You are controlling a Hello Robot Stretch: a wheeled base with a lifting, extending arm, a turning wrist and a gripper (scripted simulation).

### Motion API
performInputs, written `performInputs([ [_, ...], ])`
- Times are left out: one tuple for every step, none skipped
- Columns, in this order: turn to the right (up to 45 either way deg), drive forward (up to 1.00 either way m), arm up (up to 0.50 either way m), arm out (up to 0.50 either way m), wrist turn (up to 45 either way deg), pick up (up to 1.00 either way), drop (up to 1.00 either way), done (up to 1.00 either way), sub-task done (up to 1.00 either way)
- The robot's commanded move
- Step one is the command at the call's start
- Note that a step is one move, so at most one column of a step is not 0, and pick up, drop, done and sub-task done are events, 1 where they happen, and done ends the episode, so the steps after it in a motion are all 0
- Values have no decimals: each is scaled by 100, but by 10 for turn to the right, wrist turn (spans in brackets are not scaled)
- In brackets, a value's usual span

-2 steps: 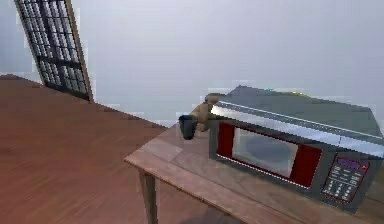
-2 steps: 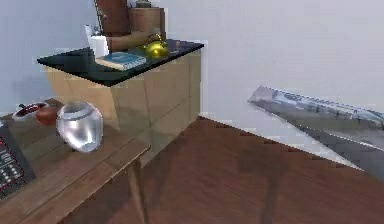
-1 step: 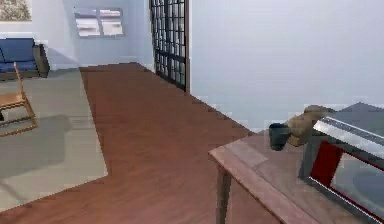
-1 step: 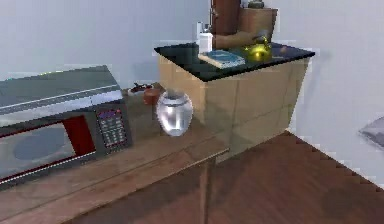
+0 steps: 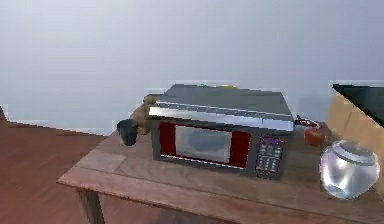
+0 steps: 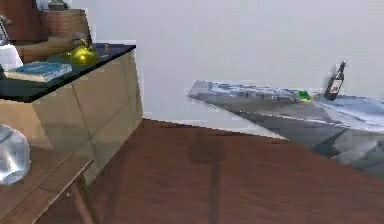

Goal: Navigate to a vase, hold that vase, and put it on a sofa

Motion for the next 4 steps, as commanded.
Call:
performInputs([
  [450, 0, 0, 0, 0, 0, 0, 0, 0],
  [60, 0, 0, 0, 0, 0, 0, 0, 0],
  [0, 35, 0, 0, 0, 0, 0, 0, 0],
  [-450, 0, 0, 0, 0, 0, 0, 0, 0],
])
